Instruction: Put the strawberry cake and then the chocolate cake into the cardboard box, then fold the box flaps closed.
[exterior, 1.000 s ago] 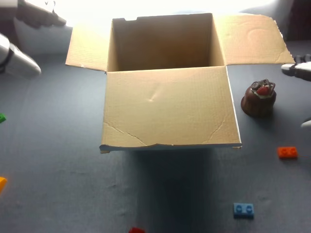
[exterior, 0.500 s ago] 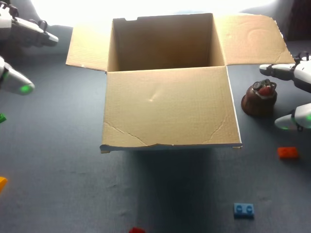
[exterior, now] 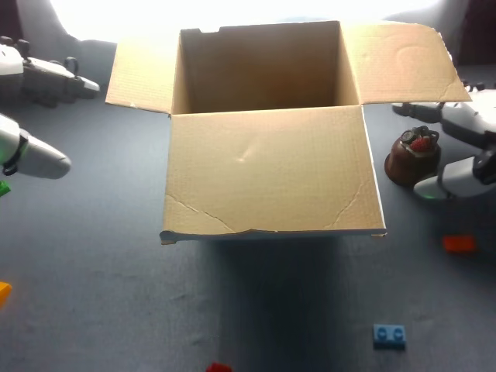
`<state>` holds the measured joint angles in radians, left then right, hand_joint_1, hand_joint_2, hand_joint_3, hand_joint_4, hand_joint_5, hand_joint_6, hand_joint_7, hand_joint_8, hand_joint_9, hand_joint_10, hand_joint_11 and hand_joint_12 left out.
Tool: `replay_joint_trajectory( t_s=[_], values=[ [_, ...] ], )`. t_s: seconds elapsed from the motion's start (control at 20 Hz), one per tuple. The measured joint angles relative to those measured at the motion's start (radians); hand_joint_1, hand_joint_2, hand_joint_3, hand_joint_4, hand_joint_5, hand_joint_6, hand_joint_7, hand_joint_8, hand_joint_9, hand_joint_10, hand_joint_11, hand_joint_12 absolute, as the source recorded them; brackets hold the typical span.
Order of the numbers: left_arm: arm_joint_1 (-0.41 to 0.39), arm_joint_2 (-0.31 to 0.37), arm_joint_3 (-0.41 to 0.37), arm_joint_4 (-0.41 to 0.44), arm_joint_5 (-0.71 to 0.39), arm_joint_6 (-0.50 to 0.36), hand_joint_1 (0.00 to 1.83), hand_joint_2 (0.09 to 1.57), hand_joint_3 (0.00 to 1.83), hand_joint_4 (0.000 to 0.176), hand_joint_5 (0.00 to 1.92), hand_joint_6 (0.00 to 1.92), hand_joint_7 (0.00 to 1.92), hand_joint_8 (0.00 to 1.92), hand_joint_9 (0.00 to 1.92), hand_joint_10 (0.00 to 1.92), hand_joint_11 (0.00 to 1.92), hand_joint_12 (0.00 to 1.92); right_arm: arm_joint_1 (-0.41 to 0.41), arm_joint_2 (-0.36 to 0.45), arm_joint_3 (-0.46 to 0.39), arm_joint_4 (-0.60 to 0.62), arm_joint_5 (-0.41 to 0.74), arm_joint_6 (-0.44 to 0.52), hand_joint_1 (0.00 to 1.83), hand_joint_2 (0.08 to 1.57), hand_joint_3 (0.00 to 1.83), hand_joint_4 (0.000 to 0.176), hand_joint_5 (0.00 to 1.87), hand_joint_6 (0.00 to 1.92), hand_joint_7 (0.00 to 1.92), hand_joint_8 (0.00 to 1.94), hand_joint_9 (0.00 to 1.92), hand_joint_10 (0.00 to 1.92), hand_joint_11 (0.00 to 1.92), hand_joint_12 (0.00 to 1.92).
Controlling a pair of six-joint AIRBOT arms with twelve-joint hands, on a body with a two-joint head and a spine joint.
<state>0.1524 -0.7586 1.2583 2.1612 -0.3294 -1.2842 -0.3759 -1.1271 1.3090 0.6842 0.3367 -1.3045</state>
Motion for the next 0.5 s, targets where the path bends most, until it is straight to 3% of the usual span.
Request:
replay_joint_trajectory(
  t_s=[0.5],
  values=[
    [0.000,0.033,-0.034,0.019,-0.014,-0.002,0.51,1.09,0.01,0.035,0.22,0.00,0.35,0.00,0.43,0.00,0.00,1.22,0.005,-0.055,0.069,0.001,0.002,0.022,1.03,0.97,0.00,0.000,0.17,0.01,0.22,0.00,0.26,0.00,0.00,0.64]
  ],
)
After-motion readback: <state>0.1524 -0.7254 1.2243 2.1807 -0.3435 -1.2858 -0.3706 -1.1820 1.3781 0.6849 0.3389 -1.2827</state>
